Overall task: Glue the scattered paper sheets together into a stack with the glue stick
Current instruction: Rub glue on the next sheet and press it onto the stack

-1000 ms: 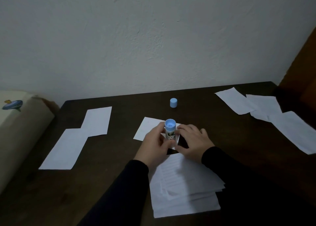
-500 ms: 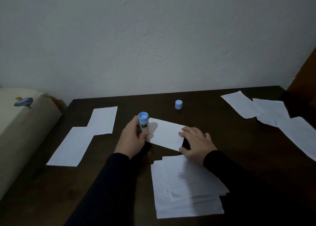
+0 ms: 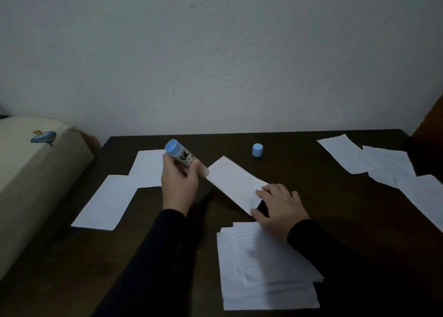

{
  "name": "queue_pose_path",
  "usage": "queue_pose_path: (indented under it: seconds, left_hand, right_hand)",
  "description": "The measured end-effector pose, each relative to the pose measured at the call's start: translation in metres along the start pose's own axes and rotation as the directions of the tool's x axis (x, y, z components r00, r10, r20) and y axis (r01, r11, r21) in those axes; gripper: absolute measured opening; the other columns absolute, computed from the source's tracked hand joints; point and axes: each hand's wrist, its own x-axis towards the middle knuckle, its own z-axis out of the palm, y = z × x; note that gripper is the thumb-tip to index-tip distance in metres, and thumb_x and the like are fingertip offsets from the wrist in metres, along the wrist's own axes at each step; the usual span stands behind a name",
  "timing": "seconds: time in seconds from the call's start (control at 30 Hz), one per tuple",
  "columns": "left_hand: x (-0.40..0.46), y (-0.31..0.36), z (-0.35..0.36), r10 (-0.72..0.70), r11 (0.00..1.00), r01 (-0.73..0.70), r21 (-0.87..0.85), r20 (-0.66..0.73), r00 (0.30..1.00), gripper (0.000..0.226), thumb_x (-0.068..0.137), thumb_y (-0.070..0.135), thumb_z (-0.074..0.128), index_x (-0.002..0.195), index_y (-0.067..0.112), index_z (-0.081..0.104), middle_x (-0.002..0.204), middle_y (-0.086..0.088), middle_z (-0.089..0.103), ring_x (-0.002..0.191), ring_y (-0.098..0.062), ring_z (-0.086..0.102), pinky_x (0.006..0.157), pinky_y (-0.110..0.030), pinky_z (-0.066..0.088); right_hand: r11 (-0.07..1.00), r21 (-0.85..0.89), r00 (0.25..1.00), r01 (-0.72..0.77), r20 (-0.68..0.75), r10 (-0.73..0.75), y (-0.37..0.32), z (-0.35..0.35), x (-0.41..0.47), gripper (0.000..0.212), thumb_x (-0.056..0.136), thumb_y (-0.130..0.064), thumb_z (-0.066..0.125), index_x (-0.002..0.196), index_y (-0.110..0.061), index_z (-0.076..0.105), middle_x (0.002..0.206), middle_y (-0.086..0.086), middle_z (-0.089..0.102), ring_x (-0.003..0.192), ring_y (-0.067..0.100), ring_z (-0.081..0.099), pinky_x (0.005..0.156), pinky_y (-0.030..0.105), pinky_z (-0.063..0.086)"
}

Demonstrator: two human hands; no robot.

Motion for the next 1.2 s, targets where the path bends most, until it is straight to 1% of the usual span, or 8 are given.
queue_pose_path:
  seconds: [0.2, 0.37, 0.47, 0.57, 0.67, 0.83, 1.1, 1.2]
  left_hand:
    - [0.0, 0.002, -0.002, 0.011, 0.994, -0.018, -0.109, -0.068, 0.998, 0.039, 0.091, 0.018, 0.063, 0.117, 0.034, 0.037, 0.112, 0.012, 0.047, 0.107, -0.007, 0.049, 0.093, -0.031, 0.046]
    - [-0.016, 0.005, 0.01, 0.007, 0.995, 0.01, -0.101, 0.164, 0.986, 0.04, 0.09, 0.018, 0.064, 0.12, 0.034, 0.042, 0.109, 0.019, 0.051, 0.1, 0.001, 0.051, 0.084, -0.02, 0.043]
    - [-0.034, 0.006, 0.026, 0.053, 0.998, -0.036, -0.057, 0.35, 0.935, 0.037, 0.089, 0.018, 0.066, 0.11, 0.039, 0.044, 0.106, 0.019, 0.056, 0.097, 0.005, 0.054, 0.072, -0.013, 0.045]
    - [-0.048, 0.004, 0.04, 0.098, 0.991, -0.128, 0.041, 0.44, 0.892, 0.035, 0.089, 0.021, 0.066, 0.114, 0.036, 0.046, 0.107, 0.017, 0.057, 0.095, 0.004, 0.056, 0.067, -0.011, 0.045]
    - [-0.053, 0.002, 0.045, 0.114, 0.986, -0.156, 0.058, 0.447, 0.887, 0.033, 0.089, 0.021, 0.066, 0.113, 0.035, 0.048, 0.106, 0.015, 0.058, 0.088, 0.003, 0.055, 0.065, -0.005, 0.043]
    - [-0.053, -0.003, 0.046, 0.159, 0.974, -0.214, 0.079, 0.437, 0.885, 0.029, 0.087, 0.021, 0.068, 0.109, 0.03, 0.051, 0.099, 0.013, 0.061, 0.084, 0.007, 0.056, 0.064, -0.007, 0.041]
    - [-0.061, -0.005, 0.049, 0.197, 0.935, -0.327, 0.14, 0.562, 0.804, 0.03, 0.086, 0.014, 0.061, 0.105, 0.035, 0.051, 0.099, 0.011, 0.057, 0.088, -0.004, 0.056, 0.077, -0.031, 0.052]
    - [-0.05, -0.004, 0.041, 0.146, 0.919, -0.32, 0.231, 0.556, 0.819, 0.033, 0.087, 0.013, 0.062, 0.11, 0.033, 0.048, 0.107, 0.012, 0.055, 0.099, -0.002, 0.054, 0.082, -0.024, 0.046]
  right_hand:
    - [0.994, -0.109, 0.999, -0.034, -0.002, 0.034, -0.02, -0.001, -0.007, 0.064, 0.093, -0.065, 0.029, 0.141, -0.024, 0.041, 0.138, 0.004, 0.042, 0.127, 0.021, 0.038, 0.111, 0.047, 0.025]
    - [0.987, 0.114, 0.983, 0.11, -0.16, -0.091, -0.004, -0.009, 0.0, 0.039, 0.101, -0.038, 0.034, 0.136, -0.03, 0.05, 0.121, -0.006, 0.052, 0.11, 0.011, 0.045, 0.097, 0.033, 0.034]
    - [0.991, 0.06, 0.988, 0.117, -0.104, -0.111, 0.016, -0.006, 0.008, 0.049, 0.099, -0.02, 0.037, 0.145, -0.035, 0.034, 0.147, -0.01, 0.034, 0.132, 0.015, 0.03, 0.107, 0.039, 0.029]
    - [0.991, 0.076, 0.993, 0.115, 0.003, -0.115, 0.028, -0.008, 0.012, 0.052, 0.099, -0.03, 0.038, 0.15, -0.035, 0.025, 0.158, -0.016, 0.017, 0.145, 0.015, 0.011, 0.114, 0.044, 0.017]
    - [0.989, 0.049, 0.99, 0.138, -0.005, -0.138, 0.027, -0.01, 0.01, 0.054, 0.096, -0.042, 0.043, 0.148, -0.033, 0.03, 0.155, -0.013, 0.024, 0.142, 0.015, 0.016, 0.113, 0.041, 0.018]
    - [0.985, 0.06, 0.986, 0.161, -0.045, -0.158, 0.022, -0.004, 0.008, 0.056, 0.093, -0.048, 0.046, 0.146, -0.032, 0.035, 0.151, -0.012, 0.029, 0.138, 0.014, 0.02, 0.11, 0.04, 0.021]
    - [0.987, 0.074, 0.988, 0.142, -0.068, -0.137, 0.015, -0.003, 0.005, 0.045, 0.093, -0.04, 0.046, 0.137, -0.026, 0.041, 0.148, -0.009, 0.03, 0.134, 0.015, 0.026, 0.103, 0.04, 0.026]
    - [0.99, 0.067, 0.991, 0.126, -0.05, -0.123, 0.015, -0.002, 0.006, 0.05, 0.092, -0.039, 0.047, 0.14, -0.027, 0.039, 0.149, -0.009, 0.029, 0.135, 0.015, 0.024, 0.104, 0.04, 0.026]
